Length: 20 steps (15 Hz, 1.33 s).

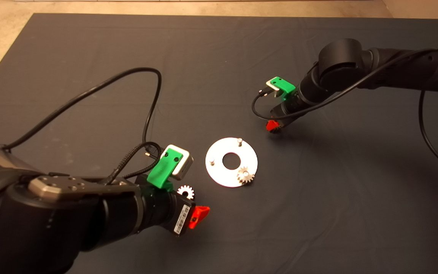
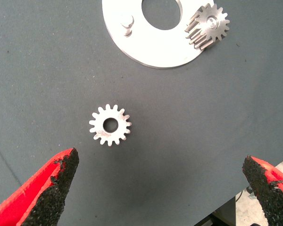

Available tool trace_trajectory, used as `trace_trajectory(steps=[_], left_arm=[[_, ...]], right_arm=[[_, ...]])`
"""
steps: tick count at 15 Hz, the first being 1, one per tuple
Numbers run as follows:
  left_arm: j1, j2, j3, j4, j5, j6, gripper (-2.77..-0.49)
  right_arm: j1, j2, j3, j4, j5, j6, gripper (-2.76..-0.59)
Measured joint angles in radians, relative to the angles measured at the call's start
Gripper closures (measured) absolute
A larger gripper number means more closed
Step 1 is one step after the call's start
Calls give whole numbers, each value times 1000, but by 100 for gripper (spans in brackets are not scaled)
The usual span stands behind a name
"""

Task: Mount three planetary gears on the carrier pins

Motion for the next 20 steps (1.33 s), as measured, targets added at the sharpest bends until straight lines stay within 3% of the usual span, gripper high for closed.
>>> trace_trajectory(steps=[6, 13, 20], left_arm=[[0, 0, 0, 0, 0, 0, -251], [0, 0, 0, 0, 0, 0, -251], [0, 0, 0, 0, 0, 0, -251]], right_arm=[[0, 1, -6, 0, 0, -24, -205], [-24, 7, -34, 0, 1, -36, -205], [-32, 30, -88, 0, 3, -71, -205]])
